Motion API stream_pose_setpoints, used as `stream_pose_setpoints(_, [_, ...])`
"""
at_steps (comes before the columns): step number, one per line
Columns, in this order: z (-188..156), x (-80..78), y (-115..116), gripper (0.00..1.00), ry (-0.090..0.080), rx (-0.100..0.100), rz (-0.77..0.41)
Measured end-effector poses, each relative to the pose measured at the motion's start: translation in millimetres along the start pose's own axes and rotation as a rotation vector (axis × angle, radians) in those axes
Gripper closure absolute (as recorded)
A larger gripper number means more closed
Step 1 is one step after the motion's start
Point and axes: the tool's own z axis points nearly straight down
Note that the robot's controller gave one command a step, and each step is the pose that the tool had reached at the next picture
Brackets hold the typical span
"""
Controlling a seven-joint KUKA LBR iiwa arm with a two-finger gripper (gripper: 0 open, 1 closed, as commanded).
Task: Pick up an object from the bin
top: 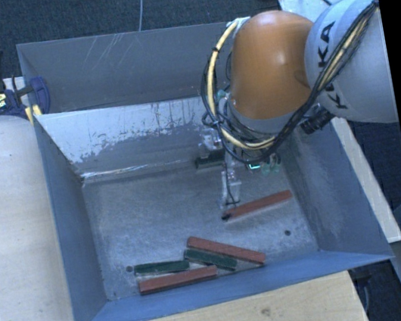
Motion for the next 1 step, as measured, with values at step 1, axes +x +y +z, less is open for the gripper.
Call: stream_pose_setpoints(1, [-4.4,-1.7,0.0,0.00,-0.008,-0.001,0.001])
